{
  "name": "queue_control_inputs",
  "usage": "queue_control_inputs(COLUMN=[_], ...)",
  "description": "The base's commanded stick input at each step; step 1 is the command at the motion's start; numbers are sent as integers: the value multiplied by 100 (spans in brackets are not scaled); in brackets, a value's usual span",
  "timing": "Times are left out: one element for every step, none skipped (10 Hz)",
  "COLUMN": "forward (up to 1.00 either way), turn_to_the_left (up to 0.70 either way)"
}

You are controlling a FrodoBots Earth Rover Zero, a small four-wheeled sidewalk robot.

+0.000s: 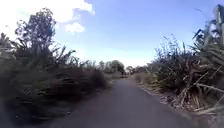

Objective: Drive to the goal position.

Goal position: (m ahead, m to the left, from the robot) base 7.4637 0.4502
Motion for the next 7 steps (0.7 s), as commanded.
queue_control_inputs(forward=[85,85,85,85,85,85,85], turn_to_the_left=[0,0,-1,-16,-30,-23,-9])
